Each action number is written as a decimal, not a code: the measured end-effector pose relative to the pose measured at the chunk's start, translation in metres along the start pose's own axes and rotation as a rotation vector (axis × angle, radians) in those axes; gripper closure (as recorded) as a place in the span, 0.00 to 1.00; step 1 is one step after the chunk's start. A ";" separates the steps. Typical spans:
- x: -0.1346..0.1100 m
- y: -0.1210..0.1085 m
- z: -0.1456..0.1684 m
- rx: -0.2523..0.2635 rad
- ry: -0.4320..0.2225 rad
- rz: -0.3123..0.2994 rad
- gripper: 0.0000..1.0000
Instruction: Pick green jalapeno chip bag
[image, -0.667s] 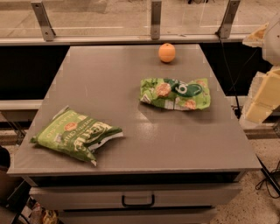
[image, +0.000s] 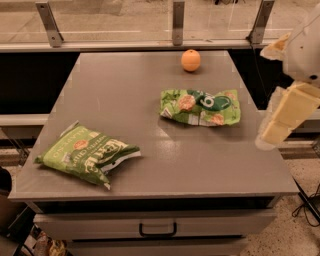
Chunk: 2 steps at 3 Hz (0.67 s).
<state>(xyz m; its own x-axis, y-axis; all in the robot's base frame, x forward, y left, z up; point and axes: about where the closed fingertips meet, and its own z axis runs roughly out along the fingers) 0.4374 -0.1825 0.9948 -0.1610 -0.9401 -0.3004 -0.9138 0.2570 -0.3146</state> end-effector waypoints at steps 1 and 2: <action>-0.035 0.018 0.023 -0.047 -0.127 -0.009 0.00; -0.085 0.046 0.056 -0.084 -0.287 -0.009 0.00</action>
Offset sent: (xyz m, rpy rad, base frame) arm -0.0120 0.1782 -0.0705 0.4700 -0.0039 0.1946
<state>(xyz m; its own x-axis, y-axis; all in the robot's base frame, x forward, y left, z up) 0.4301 -0.0788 0.9554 -0.0520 -0.8376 -0.5438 -0.9442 0.2186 -0.2463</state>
